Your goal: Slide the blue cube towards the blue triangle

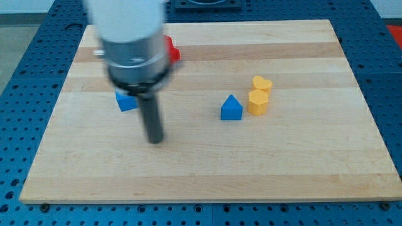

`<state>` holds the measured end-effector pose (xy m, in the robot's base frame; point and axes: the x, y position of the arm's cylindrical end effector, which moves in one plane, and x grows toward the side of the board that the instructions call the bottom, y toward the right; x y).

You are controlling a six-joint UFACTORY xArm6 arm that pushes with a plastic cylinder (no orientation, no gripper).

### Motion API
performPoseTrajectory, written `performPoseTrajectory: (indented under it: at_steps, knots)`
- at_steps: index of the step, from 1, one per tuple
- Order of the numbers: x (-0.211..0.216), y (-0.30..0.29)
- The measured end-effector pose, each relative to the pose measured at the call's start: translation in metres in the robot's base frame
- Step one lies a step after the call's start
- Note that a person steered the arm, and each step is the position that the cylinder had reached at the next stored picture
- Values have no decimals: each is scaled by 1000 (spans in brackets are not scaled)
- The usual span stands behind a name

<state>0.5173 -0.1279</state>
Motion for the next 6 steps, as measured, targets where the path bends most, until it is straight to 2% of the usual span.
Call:
performPoseTrajectory:
  at_steps: [1, 2, 3, 6]
  knots:
    - [-22, -72]
    - [-59, -99]
    - [-86, -96]
    - [-88, 50]
